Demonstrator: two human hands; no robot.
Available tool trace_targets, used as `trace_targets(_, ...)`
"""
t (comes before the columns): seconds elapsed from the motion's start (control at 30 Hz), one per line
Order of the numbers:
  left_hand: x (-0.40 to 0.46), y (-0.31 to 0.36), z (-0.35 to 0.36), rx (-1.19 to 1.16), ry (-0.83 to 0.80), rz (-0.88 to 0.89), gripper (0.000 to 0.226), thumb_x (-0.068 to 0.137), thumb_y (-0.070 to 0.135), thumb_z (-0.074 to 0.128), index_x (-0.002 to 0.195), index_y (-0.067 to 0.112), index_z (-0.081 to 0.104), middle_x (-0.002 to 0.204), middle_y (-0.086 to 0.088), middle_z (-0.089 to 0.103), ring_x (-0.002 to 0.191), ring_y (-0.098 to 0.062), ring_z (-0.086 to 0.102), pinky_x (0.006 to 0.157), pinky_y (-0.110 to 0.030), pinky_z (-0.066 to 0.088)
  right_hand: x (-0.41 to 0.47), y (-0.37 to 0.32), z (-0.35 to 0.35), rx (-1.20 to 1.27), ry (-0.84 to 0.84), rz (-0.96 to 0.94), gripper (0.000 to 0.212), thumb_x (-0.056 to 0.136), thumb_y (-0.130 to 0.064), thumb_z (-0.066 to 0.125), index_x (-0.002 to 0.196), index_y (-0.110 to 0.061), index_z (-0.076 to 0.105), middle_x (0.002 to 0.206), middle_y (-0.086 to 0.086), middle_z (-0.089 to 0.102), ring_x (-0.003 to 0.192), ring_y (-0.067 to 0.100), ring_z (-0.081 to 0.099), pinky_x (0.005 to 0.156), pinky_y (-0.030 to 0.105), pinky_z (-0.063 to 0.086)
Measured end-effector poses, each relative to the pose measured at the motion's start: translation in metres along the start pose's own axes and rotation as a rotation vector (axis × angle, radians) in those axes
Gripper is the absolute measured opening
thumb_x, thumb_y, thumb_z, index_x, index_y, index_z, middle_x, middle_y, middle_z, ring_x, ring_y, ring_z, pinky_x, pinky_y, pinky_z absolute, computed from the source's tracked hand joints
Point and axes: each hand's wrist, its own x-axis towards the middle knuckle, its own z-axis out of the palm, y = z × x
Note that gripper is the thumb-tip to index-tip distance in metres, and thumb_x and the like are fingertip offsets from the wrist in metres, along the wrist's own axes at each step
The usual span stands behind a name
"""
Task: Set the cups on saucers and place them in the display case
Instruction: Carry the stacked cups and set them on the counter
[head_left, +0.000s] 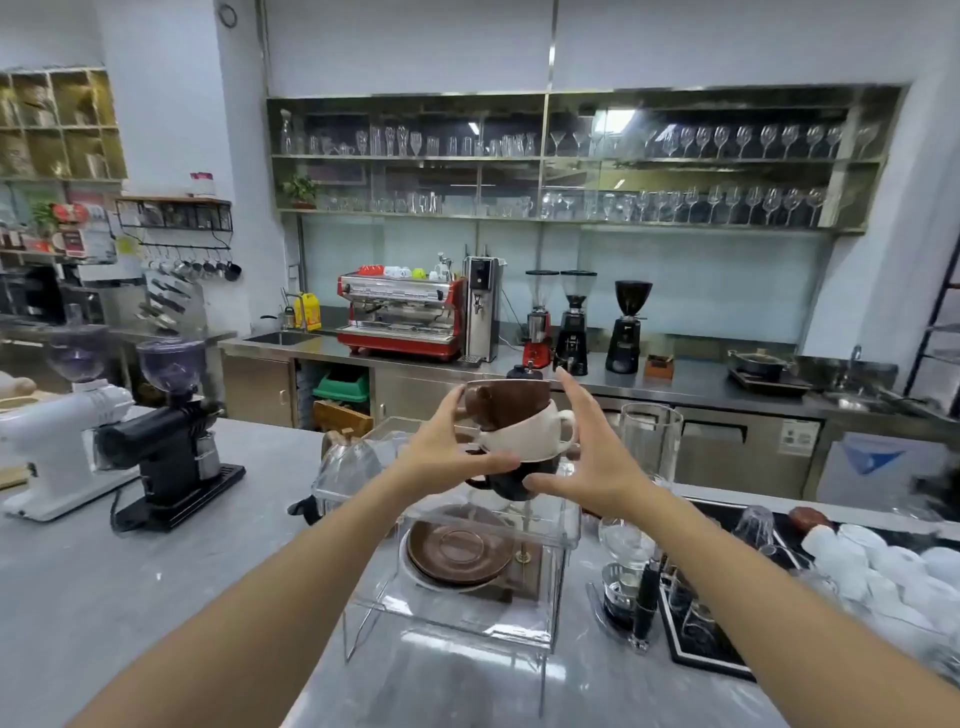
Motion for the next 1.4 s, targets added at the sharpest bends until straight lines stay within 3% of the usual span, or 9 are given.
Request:
trace_targets(0.07, 0.001, 0.002, 0.0, -0.025, -0.014, 0.022, 0.098, 0.061, 0.042, 0.095, 0.143, 0.03, 0.041, 0.13, 0.01, 0.061, 0.122, -0.011, 0.059, 0.092, -0.023, 0.051, 0.002, -0.005, 0.0, 0.008, -0.019, -0.003, 0.126, 0.065, -0.034, 0.089, 0.151, -0.048, -0.001, 0.152, -0.024, 0.014, 0.139, 0.011, 0.031, 0.113, 0.042, 0.037)
trace_targets(0.27, 0.009, 0.0, 0.005, -0.097, -0.031, -0.042, 0.094, 0.056, 0.027, 0.099, 0.135, 0.027, 0.049, 0.123, 0.008, 0.065, 0.116, -0.009, 0.061, 0.083, -0.018, 0.052, 0.014, 0.003, -0.001, 0.004, -0.086, 0.004, 0.124, 0.064, -0.029, 0.09, 0.149, -0.053, 0.003, 0.159, -0.011, 0.02, 0.138, 0.007, 0.026, 0.109, 0.032, 0.032)
trace_targets(0.4, 0.012, 0.0, 0.012, -0.116, -0.016, -0.062, 0.095, 0.055, 0.019, 0.1, 0.135, 0.025, 0.05, 0.122, 0.008, 0.065, 0.116, -0.008, 0.061, 0.076, -0.012, 0.051, 0.021, 0.006, -0.003, 0.016, -0.094, 0.022, 0.119, 0.062, -0.027, 0.089, 0.149, -0.052, 0.011, 0.154, -0.004, 0.032, 0.132, 0.019, 0.041, 0.108, 0.039, 0.041)
trace_targets(0.47, 0.015, -0.001, 0.015, -0.124, -0.001, -0.071, 0.094, 0.055, 0.016, 0.1, 0.134, 0.026, 0.05, 0.121, 0.008, 0.064, 0.117, -0.009, 0.06, 0.078, -0.014, 0.052, 0.023, 0.008, -0.003, 0.021, -0.082, 0.024, 0.117, 0.061, -0.029, 0.089, 0.147, -0.054, 0.014, 0.148, -0.002, 0.04, 0.126, 0.022, 0.047, 0.105, 0.046, 0.047)
trace_targets(0.6, 0.016, -0.003, 0.016, -0.128, 0.017, -0.081, 0.097, 0.051, 0.02, 0.101, 0.133, 0.029, 0.049, 0.124, 0.008, 0.062, 0.119, -0.014, 0.06, 0.092, -0.035, 0.059, 0.023, 0.009, -0.002, 0.047, -0.075, 0.03, 0.115, 0.058, -0.033, 0.088, 0.143, -0.058, 0.015, 0.14, -0.001, 0.048, 0.12, 0.024, 0.051, 0.101, 0.047, 0.05)
trace_targets(0.87, 0.013, 0.001, 0.019, -0.132, 0.02, -0.099, 0.095, 0.054, 0.011, 0.099, 0.13, 0.032, 0.046, 0.121, 0.01, 0.061, 0.113, -0.009, 0.059, 0.085, -0.031, 0.06, 0.021, 0.006, -0.002, 0.101, -0.065, 0.039, 0.113, 0.056, -0.035, 0.089, 0.14, -0.06, 0.019, 0.137, 0.0, 0.05, 0.12, 0.024, 0.052, 0.098, 0.048, 0.052)
trace_targets(1.1, 0.011, 0.0, 0.025, -0.178, 0.104, -0.115, 0.086, 0.053, 0.007, 0.099, 0.122, 0.029, 0.053, 0.115, 0.005, 0.065, 0.112, -0.016, 0.062, 0.081, -0.034, 0.061, 0.017, 0.006, -0.002, 0.112, -0.044, 0.028, 0.112, 0.056, -0.026, 0.089, 0.14, -0.057, 0.023, 0.133, -0.002, 0.052, 0.115, 0.023, 0.054, 0.097, 0.046, 0.052)
trace_targets(1.23, 0.008, 0.002, 0.027, -0.196, 0.121, -0.125, 0.085, 0.055, 0.005, 0.098, 0.125, 0.026, 0.054, 0.115, 0.001, 0.067, 0.109, -0.014, 0.063, 0.071, -0.024, 0.058, 0.017, 0.005, -0.002, 0.121, -0.043, 0.019, 0.109, 0.056, -0.024, 0.089, 0.14, -0.055, 0.025, 0.128, -0.004, 0.053, 0.113, 0.021, 0.054, 0.095, 0.044, 0.053)
trace_targets(1.4, 0.006, 0.004, 0.028, -0.208, 0.135, -0.139, 0.085, 0.054, 0.005, 0.098, 0.125, 0.025, 0.054, 0.114, -0.001, 0.068, 0.107, -0.014, 0.063, 0.068, -0.021, 0.057, 0.018, 0.005, -0.003, 0.123, -0.042, -0.008, 0.107, 0.055, -0.029, 0.088, 0.14, -0.053, 0.028, 0.126, -0.002, 0.056, 0.112, 0.022, 0.056, 0.094, 0.045, 0.054)
